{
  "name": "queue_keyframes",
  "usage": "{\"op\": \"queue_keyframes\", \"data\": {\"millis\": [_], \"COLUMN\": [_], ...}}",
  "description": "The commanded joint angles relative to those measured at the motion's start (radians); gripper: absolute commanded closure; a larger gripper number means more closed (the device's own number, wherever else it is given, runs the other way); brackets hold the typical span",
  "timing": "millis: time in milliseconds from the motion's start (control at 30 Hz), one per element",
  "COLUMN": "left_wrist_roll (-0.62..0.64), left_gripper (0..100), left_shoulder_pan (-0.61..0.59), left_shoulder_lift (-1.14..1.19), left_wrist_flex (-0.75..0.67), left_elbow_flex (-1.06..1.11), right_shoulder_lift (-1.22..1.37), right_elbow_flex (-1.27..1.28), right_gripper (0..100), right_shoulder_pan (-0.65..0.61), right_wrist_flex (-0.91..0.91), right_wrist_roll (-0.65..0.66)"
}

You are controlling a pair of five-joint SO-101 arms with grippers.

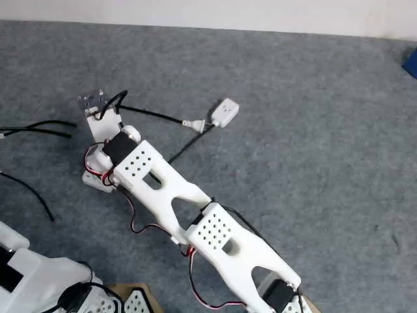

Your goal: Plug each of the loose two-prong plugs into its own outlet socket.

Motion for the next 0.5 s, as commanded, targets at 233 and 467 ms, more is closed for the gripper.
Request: {"op": "queue_keyframes", "data": {"millis": [233,467], "left_wrist_roll": [0.003,0.009], "left_gripper": [68,68], "left_shoulder_pan": [0.096,0.249], "left_shoulder_lift": [-0.008,-0.016], "left_wrist_flex": [0.109,0.25], "left_elbow_flex": [-0.01,-0.076], "right_shoulder_lift": [-0.745,-1.165], "right_elbow_flex": [0.601,0.958], "right_gripper": [84.3,83.7], "right_shoulder_pan": [0.091,0.269], "right_wrist_flex": [0.162,0.163], "right_wrist_roll": [0.379,0.554]}}
